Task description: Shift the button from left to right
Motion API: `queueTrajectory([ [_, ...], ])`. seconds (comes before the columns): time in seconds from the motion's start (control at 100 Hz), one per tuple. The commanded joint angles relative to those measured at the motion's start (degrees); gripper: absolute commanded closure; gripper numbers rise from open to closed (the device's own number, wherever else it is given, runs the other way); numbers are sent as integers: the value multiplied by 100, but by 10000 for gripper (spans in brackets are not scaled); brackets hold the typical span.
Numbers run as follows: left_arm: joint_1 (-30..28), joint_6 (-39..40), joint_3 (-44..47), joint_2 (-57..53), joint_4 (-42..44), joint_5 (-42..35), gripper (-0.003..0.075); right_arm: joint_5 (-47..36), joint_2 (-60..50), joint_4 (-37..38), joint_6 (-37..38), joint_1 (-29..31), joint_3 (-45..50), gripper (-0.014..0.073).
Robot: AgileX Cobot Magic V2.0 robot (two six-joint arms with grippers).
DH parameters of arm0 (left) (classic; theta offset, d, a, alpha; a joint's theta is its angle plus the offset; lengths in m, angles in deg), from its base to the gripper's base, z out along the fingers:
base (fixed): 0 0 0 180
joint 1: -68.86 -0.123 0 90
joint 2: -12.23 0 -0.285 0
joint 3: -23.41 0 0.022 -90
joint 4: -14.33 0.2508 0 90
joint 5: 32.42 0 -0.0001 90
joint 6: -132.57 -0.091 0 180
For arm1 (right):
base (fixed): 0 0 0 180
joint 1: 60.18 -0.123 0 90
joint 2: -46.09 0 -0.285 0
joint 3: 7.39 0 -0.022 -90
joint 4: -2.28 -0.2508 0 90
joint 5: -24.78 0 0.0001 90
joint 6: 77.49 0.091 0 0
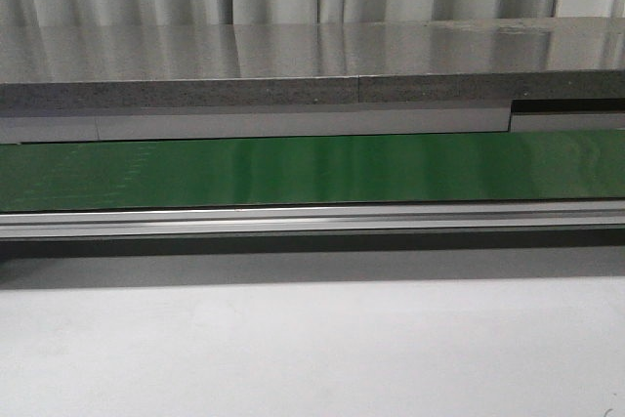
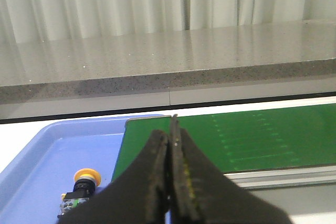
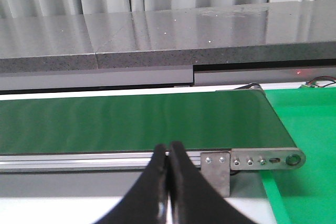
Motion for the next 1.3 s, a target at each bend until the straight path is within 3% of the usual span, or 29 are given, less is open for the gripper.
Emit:
queueTrajectory([
  [0.0,-6,47,266,-177,0,-501,741,-493,-102,42,0,1,-97,662],
  [0.35,-6,47,198,-177,-65,-607,741,-493,-102,42,0,1,-97,662],
  [0.56,-6,47,-349,-96,-426,-420,741,-493,-102,42,0,1,-97,662],
  [0.84,-6,47,-2007,917,-811,1265,741,-493,-102,42,0,1,-97,662],
  [1.29,-6,47,-4460,3203,-628,5391,741,-493,-102,42,0,1,-97,662],
])
